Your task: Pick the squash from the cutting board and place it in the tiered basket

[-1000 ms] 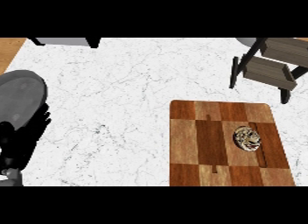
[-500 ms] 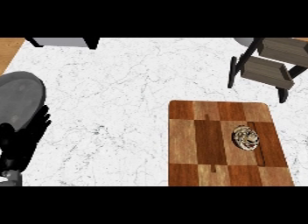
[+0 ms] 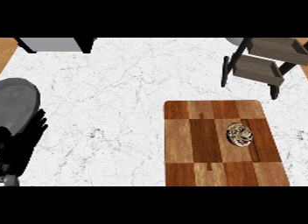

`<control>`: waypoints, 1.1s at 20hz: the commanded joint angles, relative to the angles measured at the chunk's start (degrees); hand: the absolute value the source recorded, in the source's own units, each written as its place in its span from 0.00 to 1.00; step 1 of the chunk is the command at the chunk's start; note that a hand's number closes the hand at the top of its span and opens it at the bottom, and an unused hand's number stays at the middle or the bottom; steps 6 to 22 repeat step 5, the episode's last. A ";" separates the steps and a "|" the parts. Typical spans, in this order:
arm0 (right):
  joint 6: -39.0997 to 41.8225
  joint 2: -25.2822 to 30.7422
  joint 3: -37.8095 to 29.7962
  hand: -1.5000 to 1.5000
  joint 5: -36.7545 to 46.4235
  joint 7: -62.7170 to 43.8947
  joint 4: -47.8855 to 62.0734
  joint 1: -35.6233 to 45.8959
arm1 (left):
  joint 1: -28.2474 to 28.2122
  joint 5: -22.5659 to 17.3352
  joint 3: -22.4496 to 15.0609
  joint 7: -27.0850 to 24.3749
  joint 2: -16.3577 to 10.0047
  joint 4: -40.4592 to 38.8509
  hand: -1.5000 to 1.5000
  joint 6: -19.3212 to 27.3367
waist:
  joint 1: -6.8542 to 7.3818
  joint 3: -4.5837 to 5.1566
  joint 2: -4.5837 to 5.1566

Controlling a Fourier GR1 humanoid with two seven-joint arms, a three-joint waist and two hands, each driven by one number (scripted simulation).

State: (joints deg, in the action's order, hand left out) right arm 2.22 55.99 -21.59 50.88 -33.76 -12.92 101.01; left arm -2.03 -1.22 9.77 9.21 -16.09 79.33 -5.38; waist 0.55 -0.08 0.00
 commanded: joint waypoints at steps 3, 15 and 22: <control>2.12 6.31 -8.33 0.00 -9.14 5.92 -3.96 -4.13 | -2.66 -0.32 0.99 1.60 0.08 1.90 0.50 0.85 | -2.09 -0.07 -1.08; 6.25 6.43 -9.90 0.00 -11.68 6.01 -4.65 -6.76 | -2.73 -1.46 2.94 -1.81 -1.38 -1.01 0.50 -0.92 | -2.78 0.04 -1.14; 6.25 6.43 -9.90 0.00 -11.68 6.01 -4.65 -6.76 | -2.73 -1.46 2.94 -1.81 -1.38 -1.01 0.50 -0.92 | -2.78 0.04 -1.14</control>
